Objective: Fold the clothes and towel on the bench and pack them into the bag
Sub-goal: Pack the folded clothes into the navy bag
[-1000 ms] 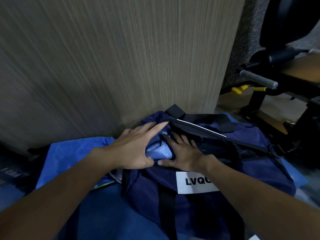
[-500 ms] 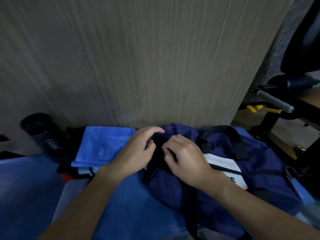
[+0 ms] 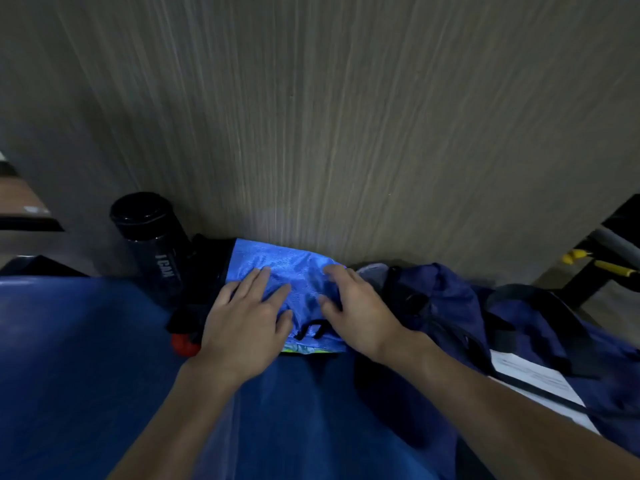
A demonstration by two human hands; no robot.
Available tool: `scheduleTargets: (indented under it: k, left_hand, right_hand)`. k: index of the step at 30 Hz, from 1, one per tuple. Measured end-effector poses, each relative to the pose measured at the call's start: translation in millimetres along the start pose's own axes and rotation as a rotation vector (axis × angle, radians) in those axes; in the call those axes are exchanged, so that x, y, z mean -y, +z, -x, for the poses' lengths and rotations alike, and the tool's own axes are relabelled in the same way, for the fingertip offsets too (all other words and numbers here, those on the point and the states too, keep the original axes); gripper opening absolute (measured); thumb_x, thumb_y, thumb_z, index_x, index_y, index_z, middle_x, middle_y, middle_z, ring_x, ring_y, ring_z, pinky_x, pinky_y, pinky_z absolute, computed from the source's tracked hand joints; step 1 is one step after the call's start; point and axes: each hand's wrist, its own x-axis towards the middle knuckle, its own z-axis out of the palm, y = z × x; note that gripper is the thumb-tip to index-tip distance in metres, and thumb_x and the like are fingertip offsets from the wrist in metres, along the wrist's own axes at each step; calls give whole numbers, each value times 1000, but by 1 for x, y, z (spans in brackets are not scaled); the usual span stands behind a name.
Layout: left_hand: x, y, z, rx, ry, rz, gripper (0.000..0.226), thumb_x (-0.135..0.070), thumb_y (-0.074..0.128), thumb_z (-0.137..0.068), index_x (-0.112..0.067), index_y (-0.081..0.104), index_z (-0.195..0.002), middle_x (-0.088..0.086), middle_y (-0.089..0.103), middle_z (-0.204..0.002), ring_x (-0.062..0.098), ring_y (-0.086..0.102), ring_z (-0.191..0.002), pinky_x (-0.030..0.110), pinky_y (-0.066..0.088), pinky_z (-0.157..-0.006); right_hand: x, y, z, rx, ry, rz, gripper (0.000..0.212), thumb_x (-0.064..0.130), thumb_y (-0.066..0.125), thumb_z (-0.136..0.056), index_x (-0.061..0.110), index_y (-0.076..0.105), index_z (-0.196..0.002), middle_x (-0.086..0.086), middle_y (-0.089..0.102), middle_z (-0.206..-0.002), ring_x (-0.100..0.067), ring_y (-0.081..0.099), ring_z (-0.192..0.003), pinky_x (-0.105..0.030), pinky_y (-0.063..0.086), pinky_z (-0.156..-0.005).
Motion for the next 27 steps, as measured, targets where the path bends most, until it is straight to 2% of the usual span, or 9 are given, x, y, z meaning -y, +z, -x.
scheduleTargets:
  k: [4,8,10,13,15,18,20,23,27]
  left_hand:
    - [4,6,3,24,-25,7,60,-53,26,-92,-29,60,-135,13,45,-151,21,38,-144,39,23,-112]
    - [4,4,6,15,-33,24,67,-57,15,-92,-33,48,-145,8,30,-161,17,20,-151,38,11,-118]
    - [4,3,7,1,-36,16,66,-57,17,-92,-32,49,-144,8,31,-160,17,21,-151,38,11,-117]
    - [3,2,7,4,-41,9,60,-54,26,-93,-28,58,-137,10,42,-154,20,33,-146,39,17,-114]
    - [3,1,7,12,-41,14,59,-53,27,-93,-28,59,-136,10,44,-153,21,35,-145,40,18,-114]
    - [2,0,7,13,-37,11,60,-53,27,-93,-28,59,-136,10,43,-153,21,34,-146,40,17,-114]
    - [2,0,6,9,-35,8,60,-53,27,-92,-27,59,-137,10,43,-153,21,34,-146,40,17,-113]
    - [2,-1,7,10,-39,19,63,-55,23,-93,-29,54,-141,9,37,-157,20,28,-149,40,13,-115]
    - [3,-3,6,-10,-43,58,68,-57,14,-92,-31,44,-148,7,27,-162,18,16,-152,39,6,-117]
  right_hand:
    - [-24,7,-13,-17,164,43,60,17,61,-90,12,35,-144,-13,40,-139,-31,41,-129,-36,30,-111]
    - [-31,13,-29,-69,323,-183,66,28,63,-92,14,30,-147,-14,55,-133,-27,53,-121,-35,41,-105]
    - [-34,17,-36,-83,352,-237,74,39,65,-90,18,27,-149,-11,57,-132,-24,56,-119,-38,44,-104]
    - [-37,21,-43,-137,349,-295,76,31,74,-84,21,33,-147,-8,60,-125,-22,60,-113,-41,49,-101]
    - [-37,21,-46,-170,347,-292,69,21,76,-81,17,43,-142,-7,63,-119,-22,62,-108,-40,50,-99]
    - [-36,17,-50,-195,296,-213,25,11,71,-83,8,69,-108,-6,71,-97,-21,65,-94,-37,53,-88]
    - [-32,13,-51,-187,256,-194,8,9,66,-87,7,70,-93,-3,69,-84,-18,64,-81,-30,51,-77]
    - [-24,7,-52,-177,224,-195,3,15,61,-92,12,61,-91,1,63,-81,-16,60,-79,-29,48,-75]
    - [-16,2,-52,-152,178,-210,13,25,59,-96,14,54,-97,1,63,-84,-17,61,-82,-32,49,-74]
